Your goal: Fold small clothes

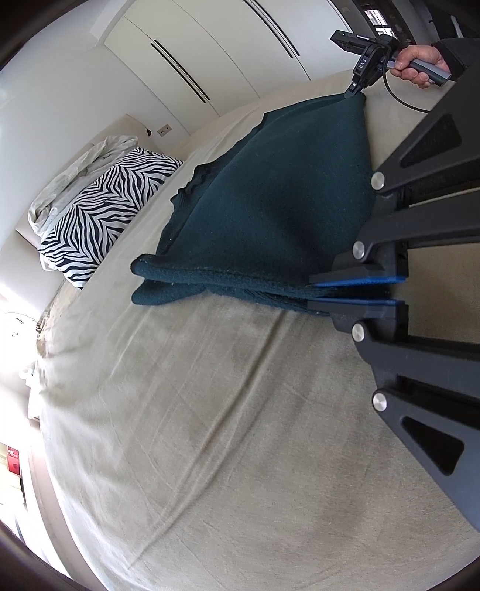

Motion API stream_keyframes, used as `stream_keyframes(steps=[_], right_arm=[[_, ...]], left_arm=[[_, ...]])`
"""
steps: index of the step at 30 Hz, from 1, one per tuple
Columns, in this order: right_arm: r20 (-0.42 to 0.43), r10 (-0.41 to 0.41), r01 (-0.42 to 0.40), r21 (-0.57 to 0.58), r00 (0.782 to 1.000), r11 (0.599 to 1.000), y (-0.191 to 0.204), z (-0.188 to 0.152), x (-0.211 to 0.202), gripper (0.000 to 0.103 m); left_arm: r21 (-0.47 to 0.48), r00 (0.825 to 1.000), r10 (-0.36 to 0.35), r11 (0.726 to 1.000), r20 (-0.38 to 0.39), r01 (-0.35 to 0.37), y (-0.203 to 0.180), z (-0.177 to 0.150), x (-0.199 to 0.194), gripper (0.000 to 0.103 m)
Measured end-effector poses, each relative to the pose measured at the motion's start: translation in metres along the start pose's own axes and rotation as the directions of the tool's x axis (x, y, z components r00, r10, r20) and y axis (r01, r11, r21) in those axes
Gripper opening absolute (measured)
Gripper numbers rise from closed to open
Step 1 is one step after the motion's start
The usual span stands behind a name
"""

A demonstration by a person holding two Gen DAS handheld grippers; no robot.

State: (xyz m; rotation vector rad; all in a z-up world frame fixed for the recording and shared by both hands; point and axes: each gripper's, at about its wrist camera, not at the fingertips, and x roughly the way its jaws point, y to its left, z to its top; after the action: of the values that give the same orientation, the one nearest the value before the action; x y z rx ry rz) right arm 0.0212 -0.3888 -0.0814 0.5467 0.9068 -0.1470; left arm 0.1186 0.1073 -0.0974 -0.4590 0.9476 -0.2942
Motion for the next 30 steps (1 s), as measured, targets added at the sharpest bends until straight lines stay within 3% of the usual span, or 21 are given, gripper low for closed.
stream_keyframes(steps=[5,8,11,12,13,17,19,22,24,25,27,30], right_arm=[[-0.014,0.030,-0.030,0.041,0.999,0.999,-0.006,0.002,0.001,0.007],[-0.010,0.022,-0.021,0.073,1.000,0.997,-0.009,0.007,-0.006,0.014],[0.056,-0.005,0.001,0.083,0.998,0.997,-0.007,0.013,-0.025,0.040],[0.087,-0.012,0.004,0.090,0.996,0.996,-0.006,0.016,-0.033,0.063],[0.128,-0.012,0.000,0.094,0.992,0.996,-0.004,0.019,-0.041,0.067],[0.161,0.027,-0.035,0.047,0.987,0.998,0.025,0.045,-0.048,0.067],[0.126,0.125,-0.130,0.037,0.984,0.991,0.046,0.063,-0.034,0.065],[0.061,0.282,-0.284,0.014,0.957,0.959,0.089,0.086,0.000,0.060],[0.003,0.313,-0.313,0.009,0.950,0.950,0.120,0.094,0.030,0.056],[-0.038,0.349,-0.349,0.016,0.936,0.937,0.133,0.097,0.048,0.056],[-0.114,0.444,-0.440,0.060,0.889,0.896,0.159,0.097,0.084,0.056],[-0.162,0.497,-0.484,0.115,0.852,0.867,0.182,0.093,0.126,0.056]], left_arm=[[0.004,1.000,-0.015,1.000,-0.017,0.016,-0.001,0.002,0.002,0.008],[-0.019,0.999,-0.010,1.000,-0.034,0.009,0.000,0.003,-0.002,0.017],[0.002,1.000,0.022,1.000,0.007,-0.022,-0.008,0.007,-0.021,0.028],[0.024,0.999,0.026,0.999,0.026,-0.027,-0.013,0.010,-0.027,0.031],[0.050,0.999,0.035,0.998,0.040,-0.037,-0.020,0.014,-0.031,0.033],[0.159,0.995,0.052,0.985,0.084,-0.065,-0.054,0.043,-0.025,0.045],[0.226,0.996,0.068,0.971,0.063,-0.081,-0.076,0.062,0.000,0.049],[0.294,0.994,0.100,0.949,0.049,-0.110,-0.103,0.092,0.045,0.049],[0.301,0.992,0.115,0.945,0.058,-0.128,-0.112,0.108,0.069,0.049],[0.303,0.990,0.130,0.943,0.053,-0.139,-0.114,0.116,0.082,0.049],[0.283,0.988,0.152,0.947,0.026,-0.153,-0.112,0.127,0.103,0.049],[0.253,0.980,0.198,0.948,-0.002,-0.191,-0.098,0.130,0.124,0.049]])
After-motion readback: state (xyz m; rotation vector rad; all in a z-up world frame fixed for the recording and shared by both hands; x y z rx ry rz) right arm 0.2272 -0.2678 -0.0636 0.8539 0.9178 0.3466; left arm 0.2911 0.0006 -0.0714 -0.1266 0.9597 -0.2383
